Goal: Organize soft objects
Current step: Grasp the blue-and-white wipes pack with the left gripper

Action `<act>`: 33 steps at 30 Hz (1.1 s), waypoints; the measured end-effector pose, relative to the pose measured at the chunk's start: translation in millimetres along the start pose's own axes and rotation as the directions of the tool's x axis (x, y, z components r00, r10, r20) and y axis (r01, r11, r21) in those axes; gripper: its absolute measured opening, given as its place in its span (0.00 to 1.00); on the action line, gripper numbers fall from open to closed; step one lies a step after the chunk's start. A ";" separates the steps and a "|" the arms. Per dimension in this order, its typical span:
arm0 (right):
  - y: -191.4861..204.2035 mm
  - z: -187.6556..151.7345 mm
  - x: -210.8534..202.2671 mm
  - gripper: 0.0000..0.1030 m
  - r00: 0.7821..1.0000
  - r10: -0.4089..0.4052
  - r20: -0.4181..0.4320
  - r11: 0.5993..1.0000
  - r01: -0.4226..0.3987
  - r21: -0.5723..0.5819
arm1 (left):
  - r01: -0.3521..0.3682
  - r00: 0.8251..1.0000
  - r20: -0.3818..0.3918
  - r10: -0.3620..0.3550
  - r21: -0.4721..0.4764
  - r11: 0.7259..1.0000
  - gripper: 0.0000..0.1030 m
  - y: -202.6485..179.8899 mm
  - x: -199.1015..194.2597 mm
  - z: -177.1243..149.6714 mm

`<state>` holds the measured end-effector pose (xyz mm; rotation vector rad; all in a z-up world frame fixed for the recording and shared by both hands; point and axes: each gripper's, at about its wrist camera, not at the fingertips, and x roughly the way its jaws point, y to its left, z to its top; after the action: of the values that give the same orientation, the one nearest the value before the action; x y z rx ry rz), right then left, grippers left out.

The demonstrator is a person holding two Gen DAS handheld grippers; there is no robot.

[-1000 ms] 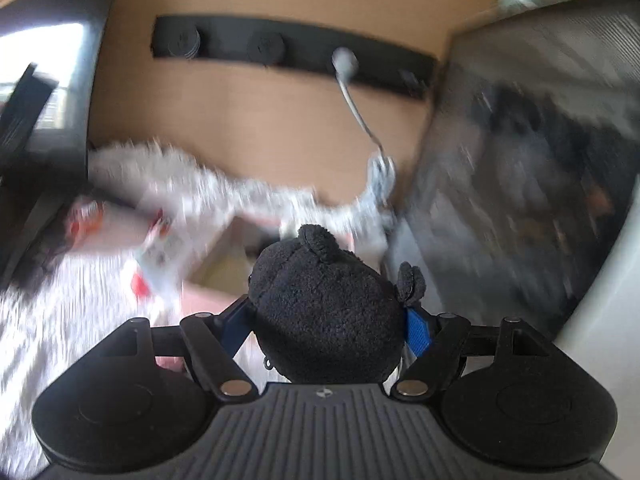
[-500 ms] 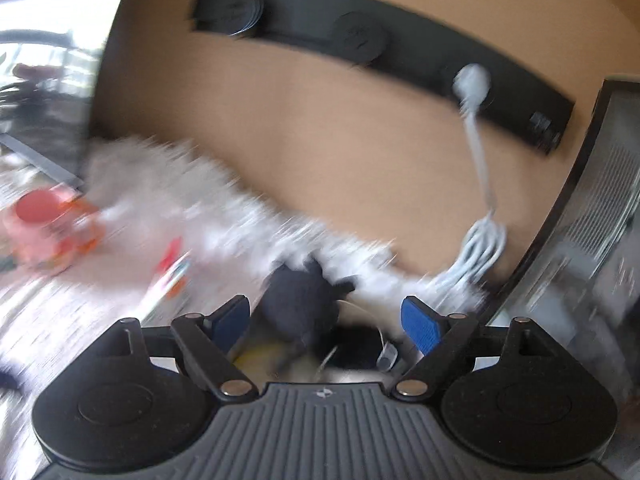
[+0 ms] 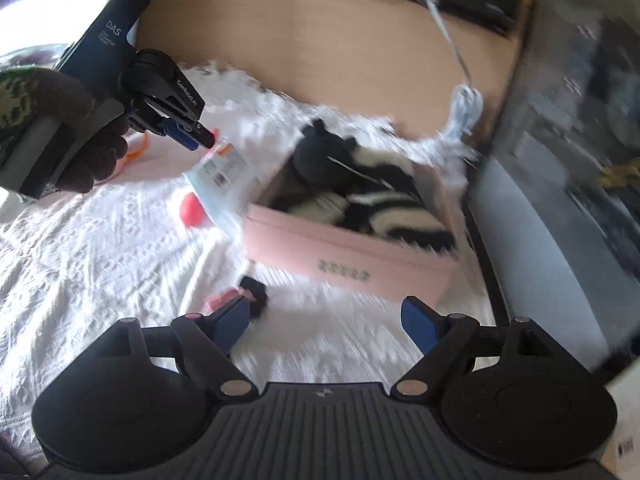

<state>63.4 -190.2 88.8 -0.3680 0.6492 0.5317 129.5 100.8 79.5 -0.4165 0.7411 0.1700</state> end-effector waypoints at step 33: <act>-8.3 -37.6 -8.0 0.81 0.987 -0.144 -0.071 0.989 0.145 0.007 | -0.043 0.994 -0.096 0.047 0.048 0.998 0.21 -37.3 83.3 -1.5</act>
<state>45.1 -217.8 67.4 -0.4204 0.6872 0.3780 200.2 66.8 32.9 -0.3666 0.8490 0.1758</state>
